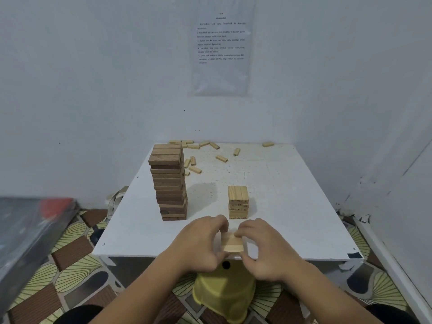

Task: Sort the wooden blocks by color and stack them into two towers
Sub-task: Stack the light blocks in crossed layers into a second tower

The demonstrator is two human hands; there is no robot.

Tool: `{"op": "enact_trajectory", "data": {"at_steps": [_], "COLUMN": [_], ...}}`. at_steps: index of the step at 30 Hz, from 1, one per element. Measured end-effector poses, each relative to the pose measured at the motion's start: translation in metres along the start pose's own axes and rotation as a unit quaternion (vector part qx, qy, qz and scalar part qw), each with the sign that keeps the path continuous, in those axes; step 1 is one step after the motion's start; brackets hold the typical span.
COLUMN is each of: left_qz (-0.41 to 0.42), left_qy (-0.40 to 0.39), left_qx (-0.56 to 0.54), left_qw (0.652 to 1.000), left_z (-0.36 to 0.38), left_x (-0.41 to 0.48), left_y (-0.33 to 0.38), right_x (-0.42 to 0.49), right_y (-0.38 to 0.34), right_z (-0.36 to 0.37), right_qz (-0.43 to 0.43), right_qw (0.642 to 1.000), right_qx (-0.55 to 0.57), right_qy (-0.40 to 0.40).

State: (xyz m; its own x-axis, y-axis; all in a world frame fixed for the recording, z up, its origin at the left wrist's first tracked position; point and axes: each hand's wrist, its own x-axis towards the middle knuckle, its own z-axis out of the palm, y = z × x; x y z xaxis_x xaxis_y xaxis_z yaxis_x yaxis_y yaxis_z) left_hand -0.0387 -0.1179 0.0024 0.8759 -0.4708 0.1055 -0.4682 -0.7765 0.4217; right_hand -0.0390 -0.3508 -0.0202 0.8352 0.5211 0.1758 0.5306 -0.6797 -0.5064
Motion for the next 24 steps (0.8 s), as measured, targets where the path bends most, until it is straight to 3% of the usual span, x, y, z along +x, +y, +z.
{"op": "enact_trajectory", "data": {"at_steps": [5,9,18,24], "left_qz": [0.018,0.002,-0.061,-0.070], "left_qy": [0.080,0.109,0.070,0.045], "left_qx": [-0.078,-0.115,-0.092,-0.067], "left_qw": [0.994,0.987,0.991,0.994], "left_z": [-0.039,-0.064,-0.048,-0.039], "left_x": [0.017,0.057,0.099,0.103], "left_y": [0.013,0.011,-0.016,-0.022], "right_x": [0.020,0.057,0.094,0.098], "right_y": [-0.008,-0.001,0.036,0.045], "right_z": [-0.053,-0.089,-0.080,-0.073], "right_qz": [-0.028,-0.004,0.021,0.014], "right_qw": [0.996,0.996,0.996,0.999], "right_qx": [0.044,0.054,0.082,0.037], "right_qy": [0.065,0.076,0.028,0.005]}}
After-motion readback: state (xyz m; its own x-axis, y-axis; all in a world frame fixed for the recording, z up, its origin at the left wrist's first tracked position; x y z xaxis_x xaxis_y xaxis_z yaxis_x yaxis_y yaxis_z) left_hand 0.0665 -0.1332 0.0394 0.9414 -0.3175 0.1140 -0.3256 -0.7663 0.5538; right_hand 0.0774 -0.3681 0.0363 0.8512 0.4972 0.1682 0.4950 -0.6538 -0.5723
